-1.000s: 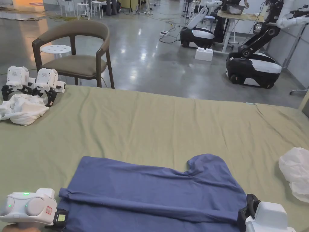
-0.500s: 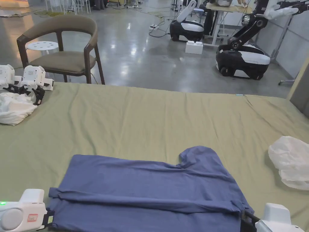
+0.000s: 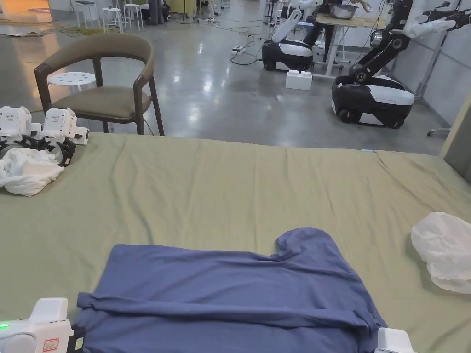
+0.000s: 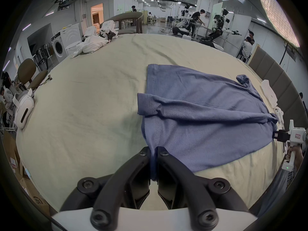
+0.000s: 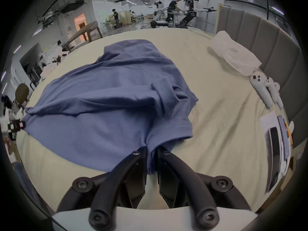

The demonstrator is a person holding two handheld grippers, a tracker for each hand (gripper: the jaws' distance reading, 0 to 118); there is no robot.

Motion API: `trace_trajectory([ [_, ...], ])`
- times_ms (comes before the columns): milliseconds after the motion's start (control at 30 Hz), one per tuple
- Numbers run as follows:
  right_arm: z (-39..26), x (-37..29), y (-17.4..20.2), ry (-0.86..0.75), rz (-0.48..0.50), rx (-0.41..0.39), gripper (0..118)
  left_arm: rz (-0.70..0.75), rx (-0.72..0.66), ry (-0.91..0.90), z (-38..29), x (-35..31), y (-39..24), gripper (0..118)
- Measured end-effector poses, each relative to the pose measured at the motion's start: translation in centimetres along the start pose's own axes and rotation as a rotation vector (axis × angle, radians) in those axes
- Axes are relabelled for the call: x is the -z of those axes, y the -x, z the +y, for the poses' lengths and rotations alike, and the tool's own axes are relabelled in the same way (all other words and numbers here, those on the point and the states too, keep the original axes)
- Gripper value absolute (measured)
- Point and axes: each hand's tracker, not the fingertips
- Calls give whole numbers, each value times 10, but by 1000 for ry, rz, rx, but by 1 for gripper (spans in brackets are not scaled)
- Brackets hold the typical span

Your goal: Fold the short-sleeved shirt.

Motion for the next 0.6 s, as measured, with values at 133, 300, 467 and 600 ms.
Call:
trace_trajectory([
  [133, 3, -19, -4, 12, -6, -1, 10, 9, -5, -18, 3, -9, -2, 3],
  [300, 16, -68, 2, -66, -35, -41, 10, 0, 13, -50, 7, -35, -6, 2],
  [467, 16, -113, 7, -83, -55, -104, 10, 0, 23, -47, 0, -75, -1, 2],
  [600, -5, -136, 9, -76, -67, -131, 10, -9, 43, -5, -26, -99, 4, 2],
])
